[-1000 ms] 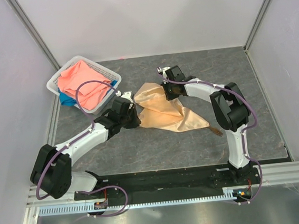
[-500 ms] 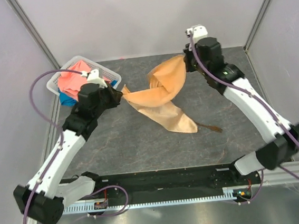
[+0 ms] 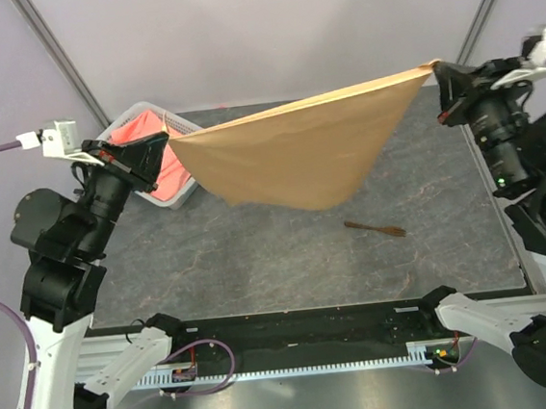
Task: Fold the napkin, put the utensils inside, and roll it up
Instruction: Flatten the napkin out
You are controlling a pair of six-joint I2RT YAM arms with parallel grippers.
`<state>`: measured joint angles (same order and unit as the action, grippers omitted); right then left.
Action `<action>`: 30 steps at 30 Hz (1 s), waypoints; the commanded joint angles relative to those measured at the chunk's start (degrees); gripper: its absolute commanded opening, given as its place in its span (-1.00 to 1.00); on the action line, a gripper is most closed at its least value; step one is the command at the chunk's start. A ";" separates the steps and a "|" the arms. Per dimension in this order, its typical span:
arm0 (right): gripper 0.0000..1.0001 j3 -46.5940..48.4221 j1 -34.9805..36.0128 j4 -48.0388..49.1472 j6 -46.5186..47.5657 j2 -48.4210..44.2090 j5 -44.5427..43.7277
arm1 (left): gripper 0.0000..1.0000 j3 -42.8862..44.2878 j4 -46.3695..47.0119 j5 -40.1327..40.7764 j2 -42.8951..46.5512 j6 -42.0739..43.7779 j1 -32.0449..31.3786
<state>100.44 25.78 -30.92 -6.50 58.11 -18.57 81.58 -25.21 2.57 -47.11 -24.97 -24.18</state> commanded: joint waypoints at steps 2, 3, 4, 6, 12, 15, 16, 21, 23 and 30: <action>-1.00 3.79 -0.38 -0.11 0.87 4.36 -4.80 | -0.96 6.04 -0.28 -4.58 -6.66 1.86 0.37; -1.00 3.71 -0.38 0.33 1.57 5.43 -6.99 | -0.96 6.57 0.25 -5.02 -9.81 1.94 0.37; -1.00 3.01 -0.38 1.03 2.10 6.48 -8.40 | -0.96 7.01 1.90 -4.86 -11.15 2.03 0.45; -1.00 1.95 -0.55 3.66 4.11 9.91 -12.78 | -0.96 7.62 3.84 -4.15 -14.22 2.29 0.45; -1.00 1.95 -5.38 10.08 5.98 20.89 -14.75 | -0.96 15.24 8.69 -5.72 -30.29 2.82 2.82; -1.00 3.87 -10.12 13.24 5.98 26.52 -13.17 | -0.96 22.97 9.48 -8.10 -40.05 2.82 4.32; -1.00 6.14 -11.01 13.69 5.89 28.19 -12.03 | -0.96 25.62 9.48 -9.24 -42.51 3.00 4.67; -1.00 18.43 -15.66 16.50 4.40 39.52 -7.02 | -0.96 47.20 9.74 -15.82 -60.79 3.79 6.78; -1.00 23.55 -16.37 15.89 4.22 43.75 -5.78 | -0.96 54.26 9.92 -17.59 -66.84 2.91 7.31; -1.00 26.86 -17.78 15.62 4.05 43.51 -4.63 | -0.96 57.85 15.45 -19.97 -64.97 5.28 8.36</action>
<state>127.68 8.21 -18.50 -1.74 105.58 -24.49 140.22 -16.69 -14.13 -117.75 -23.27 -16.14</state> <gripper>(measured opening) 0.007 0.025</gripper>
